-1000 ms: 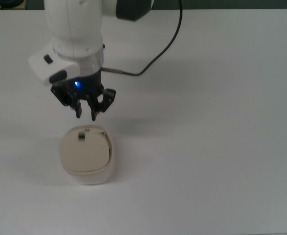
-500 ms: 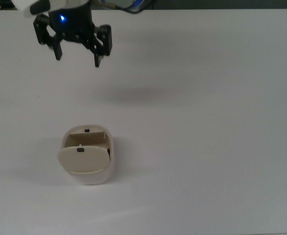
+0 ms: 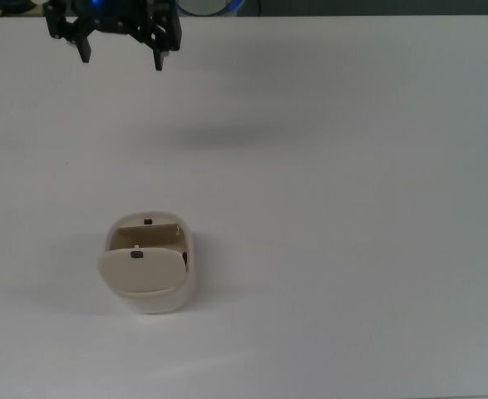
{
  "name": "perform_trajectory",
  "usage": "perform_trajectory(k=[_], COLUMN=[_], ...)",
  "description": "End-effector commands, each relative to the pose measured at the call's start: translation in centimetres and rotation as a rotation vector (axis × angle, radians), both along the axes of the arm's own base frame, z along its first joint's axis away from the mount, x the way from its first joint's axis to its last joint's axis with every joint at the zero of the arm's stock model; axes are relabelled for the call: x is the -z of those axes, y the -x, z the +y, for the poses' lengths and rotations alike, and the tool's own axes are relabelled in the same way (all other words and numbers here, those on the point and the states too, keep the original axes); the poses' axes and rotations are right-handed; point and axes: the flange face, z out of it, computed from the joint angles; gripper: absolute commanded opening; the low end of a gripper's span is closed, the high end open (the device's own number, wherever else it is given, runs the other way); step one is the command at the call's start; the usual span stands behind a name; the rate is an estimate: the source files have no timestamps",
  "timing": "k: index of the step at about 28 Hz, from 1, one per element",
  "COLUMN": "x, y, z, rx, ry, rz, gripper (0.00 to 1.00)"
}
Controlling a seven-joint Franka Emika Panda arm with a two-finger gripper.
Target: Open the trash can
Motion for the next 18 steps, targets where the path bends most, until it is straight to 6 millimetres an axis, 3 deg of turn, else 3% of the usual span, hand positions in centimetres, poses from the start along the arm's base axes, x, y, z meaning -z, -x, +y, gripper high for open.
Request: perform_trajectory(k=[1,18], x=[-0.80,-0.55], y=[1.45,1.67], z=[-0.12,0.07], rx=[-0.036,-0.038], ry=[-0.020,-0.024], rz=[0.030,0.053], gripper=[1.00,1.00])
